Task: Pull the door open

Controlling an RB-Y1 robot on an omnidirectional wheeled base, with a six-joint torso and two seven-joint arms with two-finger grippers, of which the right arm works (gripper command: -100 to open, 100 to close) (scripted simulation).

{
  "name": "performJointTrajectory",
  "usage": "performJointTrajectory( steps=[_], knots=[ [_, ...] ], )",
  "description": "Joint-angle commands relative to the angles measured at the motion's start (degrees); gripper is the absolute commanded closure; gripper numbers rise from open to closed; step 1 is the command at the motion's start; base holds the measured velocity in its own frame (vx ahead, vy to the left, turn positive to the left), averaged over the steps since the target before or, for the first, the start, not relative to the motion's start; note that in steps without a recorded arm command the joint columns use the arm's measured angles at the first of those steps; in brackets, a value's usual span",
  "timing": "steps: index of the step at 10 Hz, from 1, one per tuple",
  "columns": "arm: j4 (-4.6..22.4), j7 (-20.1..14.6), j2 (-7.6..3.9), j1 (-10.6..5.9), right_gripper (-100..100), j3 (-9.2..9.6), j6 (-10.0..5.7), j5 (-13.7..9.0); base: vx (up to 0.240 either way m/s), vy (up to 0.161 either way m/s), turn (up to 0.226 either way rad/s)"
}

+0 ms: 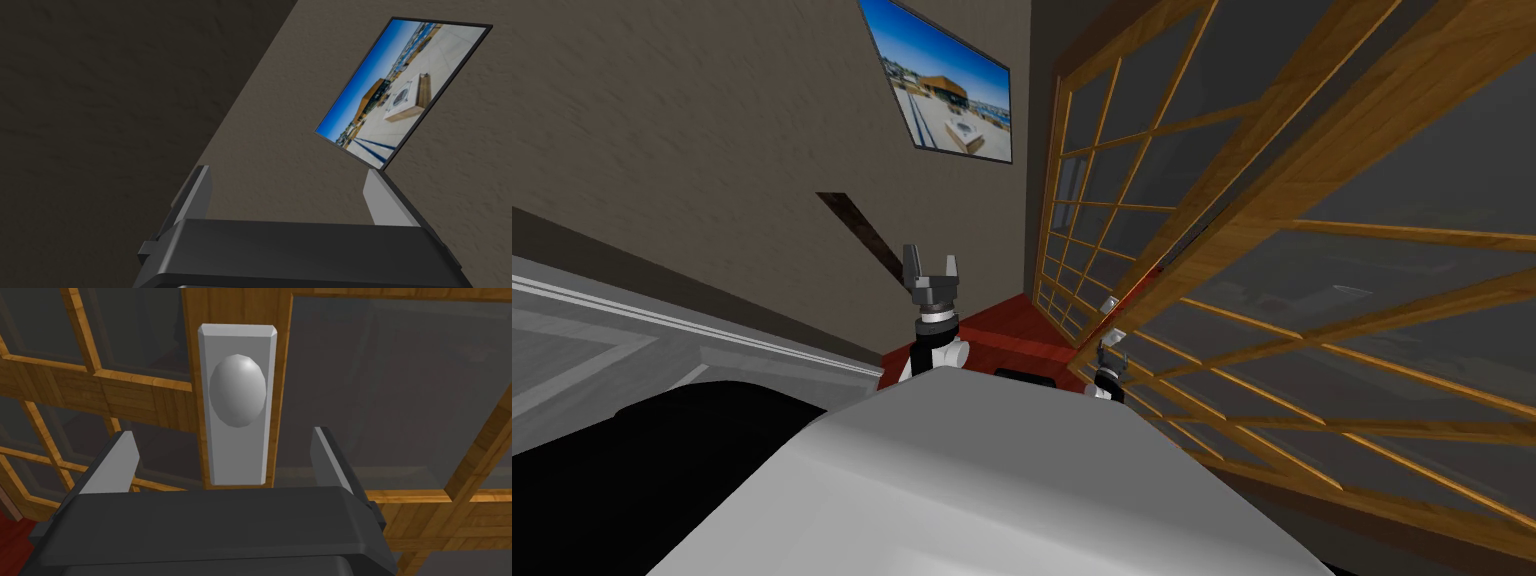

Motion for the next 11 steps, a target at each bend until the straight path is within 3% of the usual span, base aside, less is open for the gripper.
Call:
performJointTrajectory(
  steps=[1,4,5,6,7,8,11],
  knots=[
    [1.4,-2.0,-1.18,-0.04,-100,0.09,-0.48,0.1,0.117,-0.001,0.029],
    [2.5,-5.8,-4.13,1.15,-100,0.06,-0.88,0.1,0.120,-0.004,0.035],
    [2.5,-5.8,-4.13,1.15,-100,0.06,-0.88,0.1,0.128,-0.015,0.017],
    [3.0,-7.6,-5.53,1.72,-100,0.05,-1.08,0.1,0.140,0.004,0.038],
    [4.2,-7.2,-4.90,0.83,-100,0.27,-1.50,0.3,0.073,0.001,0.008],
    [4.2,-7.2,-4.90,0.83,100,0.27,-1.50,0.3,-0.012,-0.002,-0.006],
    [4.2,-7.2,-4.90,0.83,100,0.27,-1.50,0.3,-0.019,-0.001,0.005]
  ],
)
